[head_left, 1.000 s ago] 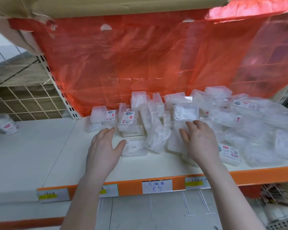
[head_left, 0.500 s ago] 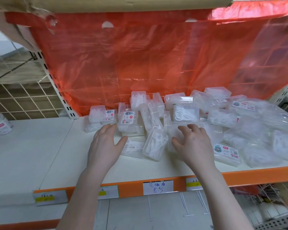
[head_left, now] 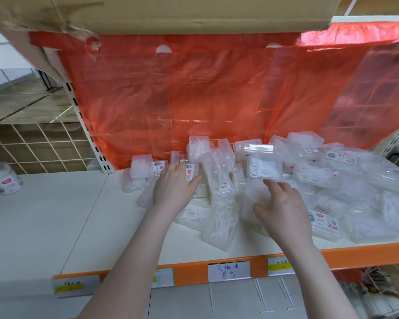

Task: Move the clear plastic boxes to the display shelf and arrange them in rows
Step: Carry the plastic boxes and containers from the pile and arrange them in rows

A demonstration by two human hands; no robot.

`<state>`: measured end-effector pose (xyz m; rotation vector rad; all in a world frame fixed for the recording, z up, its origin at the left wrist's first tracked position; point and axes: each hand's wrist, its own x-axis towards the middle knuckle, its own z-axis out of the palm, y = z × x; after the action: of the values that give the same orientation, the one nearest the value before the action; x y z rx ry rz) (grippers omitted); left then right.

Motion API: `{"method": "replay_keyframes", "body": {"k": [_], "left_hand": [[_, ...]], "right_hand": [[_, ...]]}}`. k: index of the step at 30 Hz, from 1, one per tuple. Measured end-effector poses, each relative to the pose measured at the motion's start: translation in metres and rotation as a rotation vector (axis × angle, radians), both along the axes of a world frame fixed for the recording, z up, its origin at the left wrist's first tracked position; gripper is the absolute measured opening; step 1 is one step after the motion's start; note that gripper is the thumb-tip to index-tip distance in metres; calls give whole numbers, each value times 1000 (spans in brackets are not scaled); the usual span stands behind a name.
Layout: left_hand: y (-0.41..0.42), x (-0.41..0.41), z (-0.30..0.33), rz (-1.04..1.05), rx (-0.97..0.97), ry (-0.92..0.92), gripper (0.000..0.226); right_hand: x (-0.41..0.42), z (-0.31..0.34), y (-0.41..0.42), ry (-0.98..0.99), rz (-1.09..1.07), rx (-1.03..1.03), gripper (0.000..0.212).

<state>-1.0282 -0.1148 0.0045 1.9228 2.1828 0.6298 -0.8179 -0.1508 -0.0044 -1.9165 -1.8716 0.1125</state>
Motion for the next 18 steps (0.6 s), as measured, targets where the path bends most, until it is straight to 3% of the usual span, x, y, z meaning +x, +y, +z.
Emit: {"method": "replay_keyframes", "body": {"k": [18], "left_hand": [[1,0,-12,-52,-13,-13,42]], "right_hand": [[8,-2,-6,-21,-1,-20,60]]}}
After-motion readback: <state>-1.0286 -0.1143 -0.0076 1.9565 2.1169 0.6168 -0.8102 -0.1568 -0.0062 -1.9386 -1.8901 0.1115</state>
